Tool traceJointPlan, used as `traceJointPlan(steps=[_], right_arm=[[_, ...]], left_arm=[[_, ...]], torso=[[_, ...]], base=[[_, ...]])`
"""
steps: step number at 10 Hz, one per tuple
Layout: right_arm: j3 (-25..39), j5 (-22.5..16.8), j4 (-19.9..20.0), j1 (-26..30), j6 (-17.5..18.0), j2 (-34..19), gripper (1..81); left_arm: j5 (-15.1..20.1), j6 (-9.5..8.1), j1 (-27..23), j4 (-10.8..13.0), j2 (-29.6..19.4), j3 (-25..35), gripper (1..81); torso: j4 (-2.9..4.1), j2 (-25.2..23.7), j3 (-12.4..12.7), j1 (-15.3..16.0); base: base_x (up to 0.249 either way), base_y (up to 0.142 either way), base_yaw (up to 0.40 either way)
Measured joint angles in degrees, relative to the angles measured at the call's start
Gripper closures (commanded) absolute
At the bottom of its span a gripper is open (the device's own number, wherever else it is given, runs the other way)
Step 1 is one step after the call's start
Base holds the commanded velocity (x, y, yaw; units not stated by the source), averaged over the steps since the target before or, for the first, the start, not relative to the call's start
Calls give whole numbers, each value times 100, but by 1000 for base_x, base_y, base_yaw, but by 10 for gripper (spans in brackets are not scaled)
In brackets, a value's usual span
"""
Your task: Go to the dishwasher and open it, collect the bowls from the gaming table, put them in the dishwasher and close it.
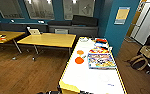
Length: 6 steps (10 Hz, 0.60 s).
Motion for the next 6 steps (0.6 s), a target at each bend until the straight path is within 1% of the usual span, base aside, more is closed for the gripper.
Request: traceJointPlan(steps=[3,6], right_arm=[[-5,-4,-2,-17,0,6,811],[-166,-61,-2,-45,0,116,811]], left_arm=[[-48,0,257,155,-12,-39,811],[-279,2,568,254,-12,-212,811]], torso=[[0,-2,258,-2],[0,-5,490,-6]], base=[[-193,0,0],[-195,0,0]])
